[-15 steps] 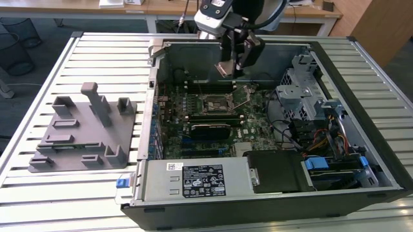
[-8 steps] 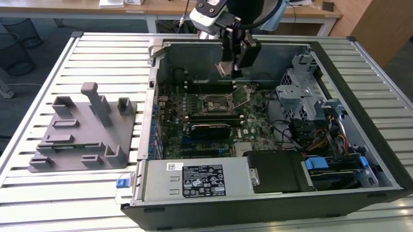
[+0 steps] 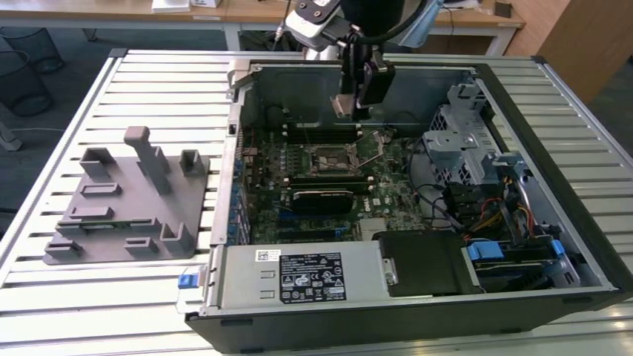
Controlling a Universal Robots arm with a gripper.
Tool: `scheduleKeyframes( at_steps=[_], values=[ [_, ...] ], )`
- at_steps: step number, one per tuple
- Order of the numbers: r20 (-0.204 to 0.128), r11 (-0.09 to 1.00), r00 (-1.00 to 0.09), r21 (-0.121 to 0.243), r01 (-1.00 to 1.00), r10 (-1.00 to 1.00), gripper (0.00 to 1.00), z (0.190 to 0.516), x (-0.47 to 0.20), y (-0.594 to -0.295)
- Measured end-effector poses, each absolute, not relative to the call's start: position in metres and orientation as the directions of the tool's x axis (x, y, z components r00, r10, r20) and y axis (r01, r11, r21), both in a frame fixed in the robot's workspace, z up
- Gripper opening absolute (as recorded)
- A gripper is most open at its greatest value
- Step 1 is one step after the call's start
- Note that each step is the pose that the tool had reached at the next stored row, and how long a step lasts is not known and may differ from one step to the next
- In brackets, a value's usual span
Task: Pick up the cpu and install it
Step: 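Place the cpu into insertion slot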
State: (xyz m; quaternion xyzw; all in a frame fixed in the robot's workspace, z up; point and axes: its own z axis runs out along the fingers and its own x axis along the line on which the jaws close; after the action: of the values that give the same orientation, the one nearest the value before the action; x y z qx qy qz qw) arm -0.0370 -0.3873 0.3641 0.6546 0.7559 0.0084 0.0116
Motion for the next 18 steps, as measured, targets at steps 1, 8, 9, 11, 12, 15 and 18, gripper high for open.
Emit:
scheduleKeyframes(
  at_steps=[1, 8, 9, 11, 12, 15, 18],
  values=[
    [-0.006, 0.13, -0.13, 0.028, 0.991, 0.992, 0.54, 0.364, -0.037, -0.387],
    [-0.006, 0.096, -0.096, 0.028, 0.995, 0.995, 0.54, 0.361, -0.037, -0.38],
    [-0.006, 0.096, -0.096, 0.028, 0.995, 0.995, 0.54, 0.359, -0.037, -0.377],
    [-0.006, 0.095, -0.095, 0.028, 0.995, 0.995, 0.54, 0.356, -0.037, -0.37],
    [-0.006, 0.095, -0.095, 0.028, 0.995, 0.995, 0.54, 0.354, -0.037, -0.367],
    [-0.006, 0.087, -0.087, 0.028, 0.996, 0.996, 0.54, 0.348, -0.037, -0.362],
    [-0.006, 0.068, -0.068, 0.028, 0.997, 0.998, 0.54, 0.343, -0.037, -0.361]
  ],
)
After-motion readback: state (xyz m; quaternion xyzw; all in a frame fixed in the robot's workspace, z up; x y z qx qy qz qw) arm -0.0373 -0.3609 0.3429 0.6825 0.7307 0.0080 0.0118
